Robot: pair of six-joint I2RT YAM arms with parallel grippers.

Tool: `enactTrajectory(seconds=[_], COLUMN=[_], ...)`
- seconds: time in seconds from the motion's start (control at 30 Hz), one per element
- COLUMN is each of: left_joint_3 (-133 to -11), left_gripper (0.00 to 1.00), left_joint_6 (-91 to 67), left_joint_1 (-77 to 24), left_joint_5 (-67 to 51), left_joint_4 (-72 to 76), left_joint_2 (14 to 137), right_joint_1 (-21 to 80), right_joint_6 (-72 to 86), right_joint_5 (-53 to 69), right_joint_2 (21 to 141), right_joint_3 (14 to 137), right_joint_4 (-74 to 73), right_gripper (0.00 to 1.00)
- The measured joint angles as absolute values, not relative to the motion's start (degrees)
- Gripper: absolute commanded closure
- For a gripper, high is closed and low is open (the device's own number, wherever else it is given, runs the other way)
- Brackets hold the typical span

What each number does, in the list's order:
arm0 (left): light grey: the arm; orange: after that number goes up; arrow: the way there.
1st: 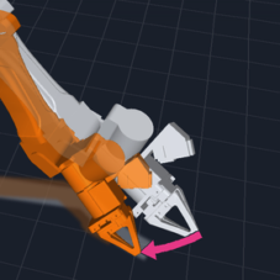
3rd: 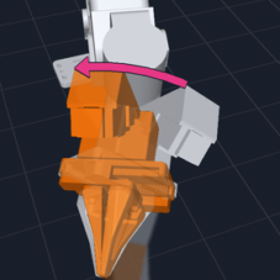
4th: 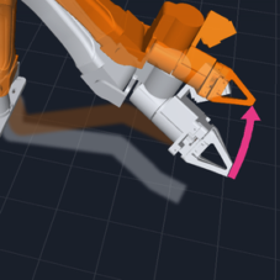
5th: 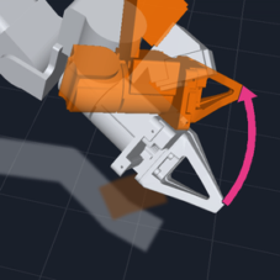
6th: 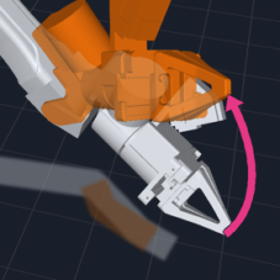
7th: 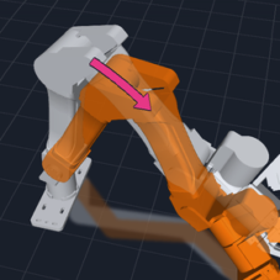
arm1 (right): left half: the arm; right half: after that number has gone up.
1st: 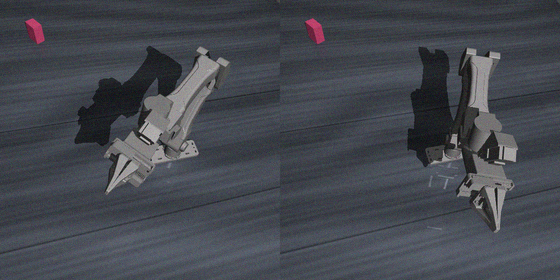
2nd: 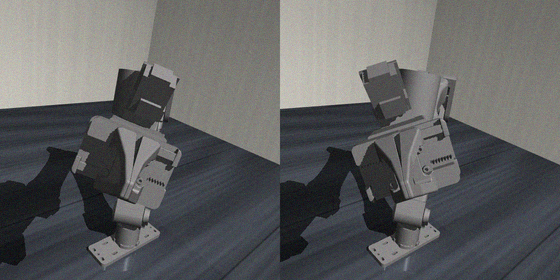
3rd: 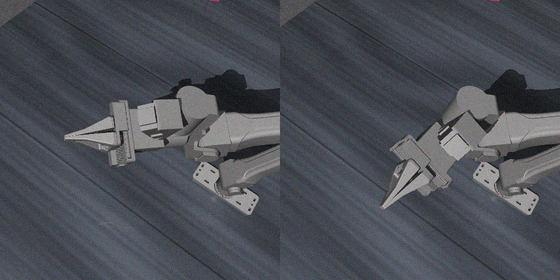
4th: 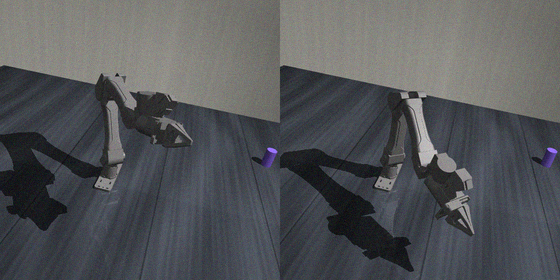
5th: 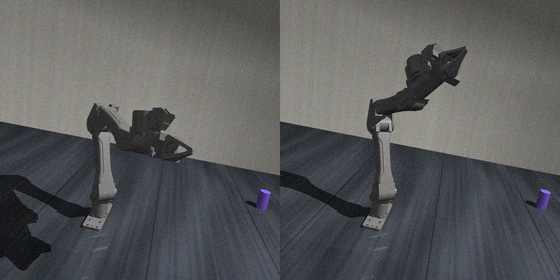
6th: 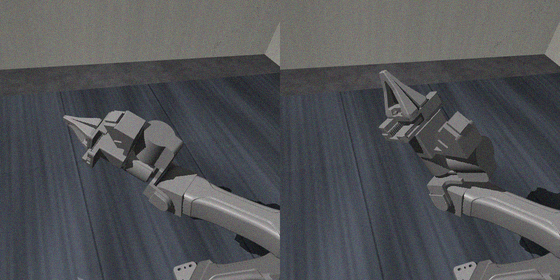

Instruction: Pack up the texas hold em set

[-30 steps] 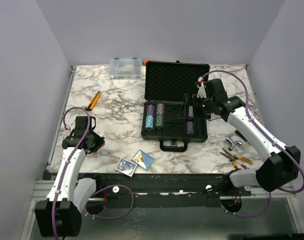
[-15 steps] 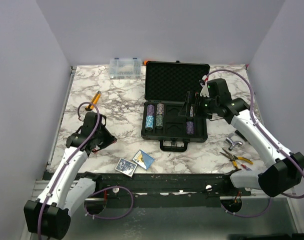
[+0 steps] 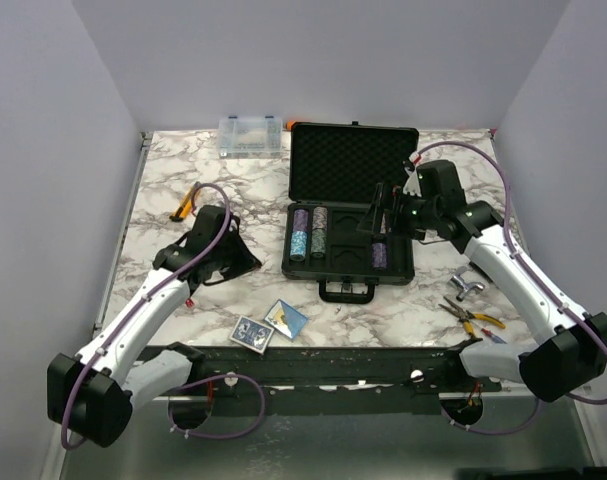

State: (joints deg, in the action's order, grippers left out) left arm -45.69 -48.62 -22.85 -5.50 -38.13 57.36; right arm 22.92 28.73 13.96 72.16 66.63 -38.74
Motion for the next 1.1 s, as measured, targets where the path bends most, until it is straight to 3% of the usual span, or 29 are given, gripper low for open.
enactTrajectory(seconds=[1.1], left_joint_3=[-70.87], left_gripper=[1.00], left_joint_6=[-44.64], left_joint_1=[-38.63], left_joint_5=[-7.31], left_joint_4=[-33.89], left_joint_2=[89.49], right_joint_1=[22.92], right_joint_6=[29.98], right_joint_5=[5.10], right_joint_2=[68.75], right_joint_3=[66.37], right_joint_4=[-40.77], right_gripper=[0.00])
